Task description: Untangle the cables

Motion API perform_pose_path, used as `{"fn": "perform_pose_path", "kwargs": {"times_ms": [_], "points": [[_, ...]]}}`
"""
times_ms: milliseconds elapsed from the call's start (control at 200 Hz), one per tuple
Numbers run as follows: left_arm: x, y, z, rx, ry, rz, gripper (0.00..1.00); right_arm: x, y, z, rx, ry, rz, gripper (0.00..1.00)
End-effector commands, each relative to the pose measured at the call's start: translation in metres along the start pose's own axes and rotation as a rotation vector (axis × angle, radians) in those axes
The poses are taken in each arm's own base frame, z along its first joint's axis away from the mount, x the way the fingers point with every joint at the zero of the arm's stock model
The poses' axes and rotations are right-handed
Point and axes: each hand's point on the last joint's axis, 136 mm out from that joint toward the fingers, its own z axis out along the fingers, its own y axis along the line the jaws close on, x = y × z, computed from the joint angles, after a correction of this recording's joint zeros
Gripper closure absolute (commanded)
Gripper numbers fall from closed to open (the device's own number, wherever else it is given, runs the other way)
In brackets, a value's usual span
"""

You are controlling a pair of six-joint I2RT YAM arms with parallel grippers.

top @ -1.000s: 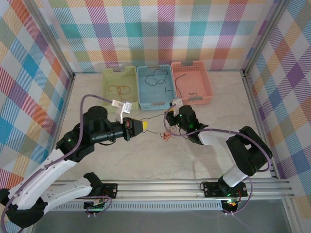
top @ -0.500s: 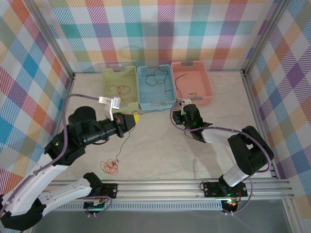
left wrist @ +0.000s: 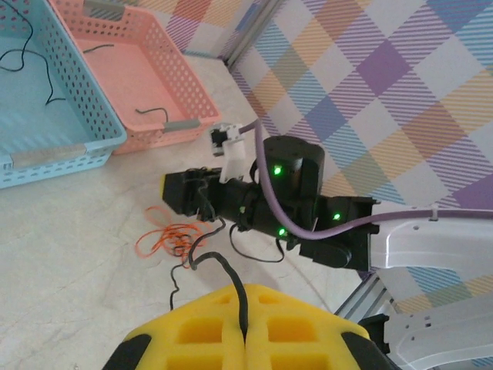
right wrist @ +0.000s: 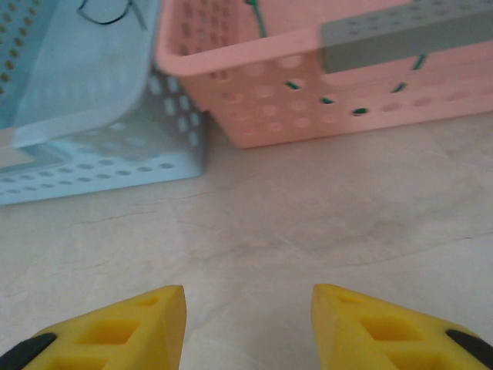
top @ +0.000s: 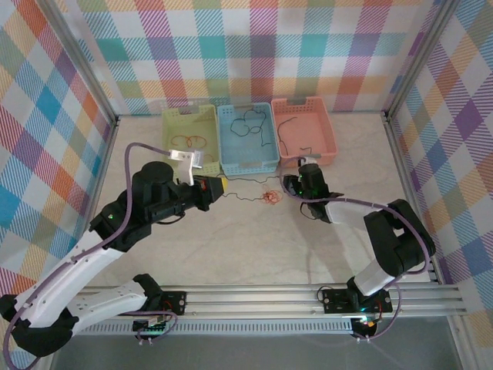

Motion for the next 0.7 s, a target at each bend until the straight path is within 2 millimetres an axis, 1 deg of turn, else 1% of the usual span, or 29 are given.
{"fn": "perform_pose_path", "kwargs": {"times_ms": [0, 120, 295, 380, 440, 510, 570, 605, 695], "points": [[-0.002, 0.008, 0.003, -0.016, -0.023, -0.013, 1.0, 0.005, -0.011, 0.003, 0.018, 0.035, 0.083, 0.52], [-0.007, 0.018, -0.007, -0.052, -0.056, -0.019, 1.0, 0.011, -0.021, 0.007, 0.026, 0.063, 0.151, 0.5], [-0.016, 0.024, -0.029, -0.064, -0.117, -0.027, 1.0, 0.016, -0.039, 0.01, 0.049, 0.089, 0.258, 0.5], [-0.017, 0.027, -0.032, -0.067, -0.123, -0.033, 1.0, 0.015, -0.045, 0.008, 0.066, 0.08, 0.283, 0.49], [-0.018, 0.03, -0.032, -0.068, -0.124, -0.042, 1.0, 0.015, -0.05, 0.006, 0.071, 0.07, 0.305, 0.49], [-0.02, 0.034, -0.032, -0.067, -0.128, -0.057, 1.0, 0.019, -0.062, 0.008, 0.07, 0.082, 0.373, 0.48], [-0.022, 0.037, -0.03, -0.066, -0.134, -0.069, 1.0, 0.016, -0.065, 0.008, 0.044, 0.081, 0.401, 0.49], [-0.021, 0.04, -0.027, -0.071, -0.125, -0.075, 1.0, 0.01, -0.063, 0.004, 0.033, 0.06, 0.38, 0.49], [-0.018, 0.048, -0.014, -0.087, -0.096, -0.093, 1.0, -0.011, -0.047, -0.01, -0.054, -0.036, 0.322, 0.48]]}}
